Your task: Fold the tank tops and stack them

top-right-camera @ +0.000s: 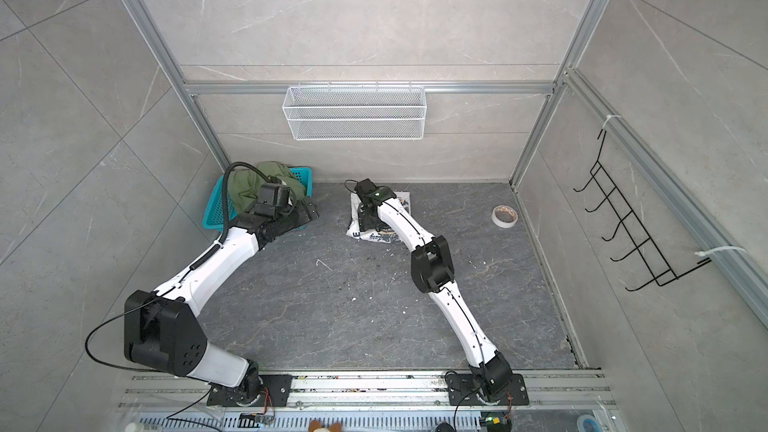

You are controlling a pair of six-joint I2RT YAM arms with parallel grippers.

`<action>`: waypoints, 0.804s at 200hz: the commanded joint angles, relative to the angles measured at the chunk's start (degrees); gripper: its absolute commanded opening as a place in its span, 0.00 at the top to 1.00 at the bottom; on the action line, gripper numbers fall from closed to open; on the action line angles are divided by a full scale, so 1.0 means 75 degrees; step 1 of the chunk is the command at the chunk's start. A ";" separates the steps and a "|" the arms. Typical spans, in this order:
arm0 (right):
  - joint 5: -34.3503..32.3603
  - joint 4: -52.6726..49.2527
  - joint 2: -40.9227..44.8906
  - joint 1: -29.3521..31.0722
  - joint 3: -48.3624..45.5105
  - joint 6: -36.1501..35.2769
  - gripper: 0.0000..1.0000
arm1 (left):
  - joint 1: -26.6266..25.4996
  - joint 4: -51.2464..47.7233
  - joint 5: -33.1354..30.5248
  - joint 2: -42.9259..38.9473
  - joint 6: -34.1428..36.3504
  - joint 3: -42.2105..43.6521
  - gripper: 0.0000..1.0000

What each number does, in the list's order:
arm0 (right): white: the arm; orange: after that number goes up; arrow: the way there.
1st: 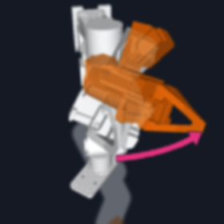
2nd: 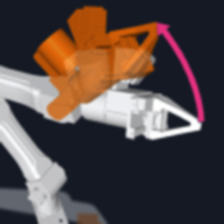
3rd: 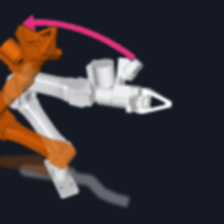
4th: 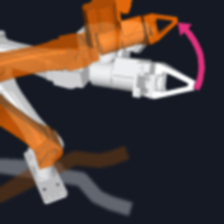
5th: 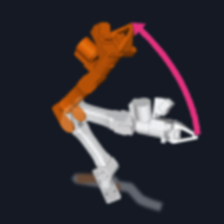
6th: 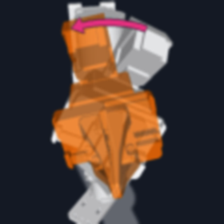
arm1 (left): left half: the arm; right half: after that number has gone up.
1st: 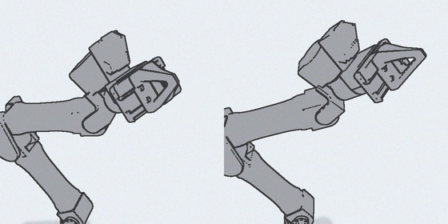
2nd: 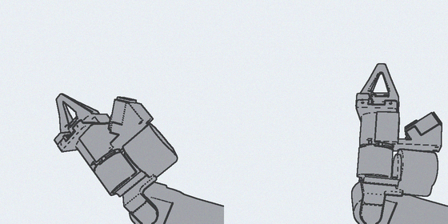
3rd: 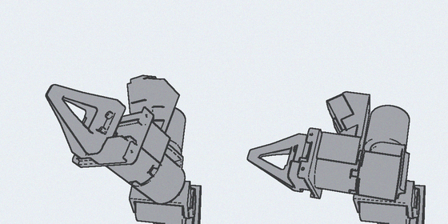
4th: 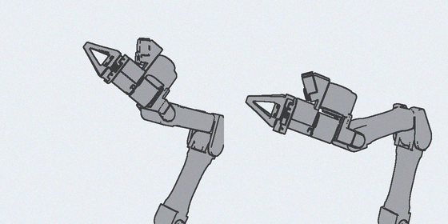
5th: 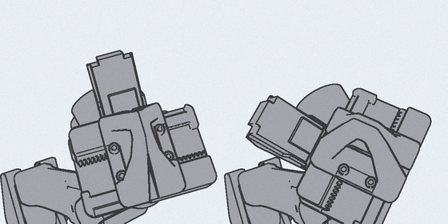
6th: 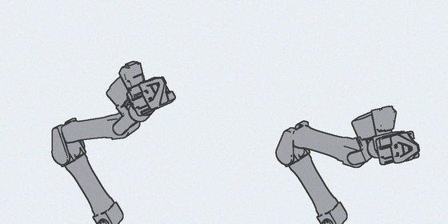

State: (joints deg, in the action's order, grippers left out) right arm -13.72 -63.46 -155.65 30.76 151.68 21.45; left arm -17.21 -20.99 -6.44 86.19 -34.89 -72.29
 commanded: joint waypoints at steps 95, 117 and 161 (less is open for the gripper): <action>-0.0447 0.1398 0.2861 -0.2534 -0.4494 -0.1032 0.02 | 0.0288 0.0167 -0.0233 -0.0471 0.0091 0.0347 0.03; -0.0060 0.1743 0.3132 -0.2966 -0.5035 -0.0880 0.02 | 0.0313 0.0149 -0.0226 -0.0465 0.0095 0.0381 0.03; 0.0559 0.3099 0.4279 -0.2877 -0.6622 -0.1433 0.03 | 0.0337 0.0139 -0.0186 -0.0374 0.0077 0.0394 0.03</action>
State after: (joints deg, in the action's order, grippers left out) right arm -13.02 -46.89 -130.54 7.27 107.72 13.37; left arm -15.05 -20.60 -7.40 84.66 -34.87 -69.30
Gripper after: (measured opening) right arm 0.973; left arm 0.968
